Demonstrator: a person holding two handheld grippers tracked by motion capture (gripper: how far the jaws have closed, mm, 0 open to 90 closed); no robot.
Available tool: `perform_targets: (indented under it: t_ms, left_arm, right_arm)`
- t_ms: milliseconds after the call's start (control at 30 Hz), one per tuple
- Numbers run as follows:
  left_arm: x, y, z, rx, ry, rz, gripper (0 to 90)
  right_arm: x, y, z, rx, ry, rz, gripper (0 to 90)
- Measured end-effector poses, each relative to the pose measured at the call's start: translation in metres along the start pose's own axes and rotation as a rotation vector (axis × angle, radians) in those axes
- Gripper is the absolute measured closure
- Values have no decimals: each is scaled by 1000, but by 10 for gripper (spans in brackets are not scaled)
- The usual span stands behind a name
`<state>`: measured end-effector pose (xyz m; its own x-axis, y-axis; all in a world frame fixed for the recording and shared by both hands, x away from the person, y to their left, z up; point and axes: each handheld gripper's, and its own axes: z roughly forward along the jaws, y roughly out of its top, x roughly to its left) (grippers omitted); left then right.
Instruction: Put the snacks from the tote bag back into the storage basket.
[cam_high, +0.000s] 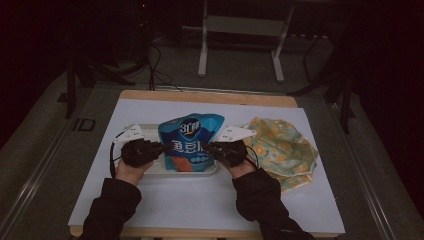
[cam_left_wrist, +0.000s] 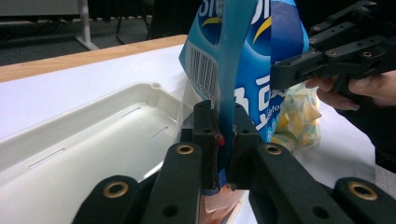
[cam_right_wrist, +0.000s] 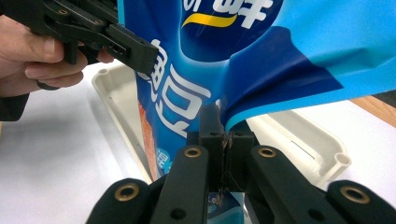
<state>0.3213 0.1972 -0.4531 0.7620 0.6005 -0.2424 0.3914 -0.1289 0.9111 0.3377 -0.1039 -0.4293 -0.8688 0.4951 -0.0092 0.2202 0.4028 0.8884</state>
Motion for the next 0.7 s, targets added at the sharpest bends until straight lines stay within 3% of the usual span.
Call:
perform_targets:
  t_ms: [133,267,467,700]
  left_arm:
    - [1,0,-2,11,6,-30,756]
    - [-1,-1,-6,7,25,-19,659]
    - [-6,-3,-12,11,53,-14,519]
    - [-13,-7,-20,21,52,-30,360]
  right_arm:
    - [-3,0,-2,12,25,25,848]
    - [-8,0,-6,-12,45,59,740]
    - [-10,0,-10,-12,49,57,613]
    - [-12,-4,-18,-11,44,55,461]
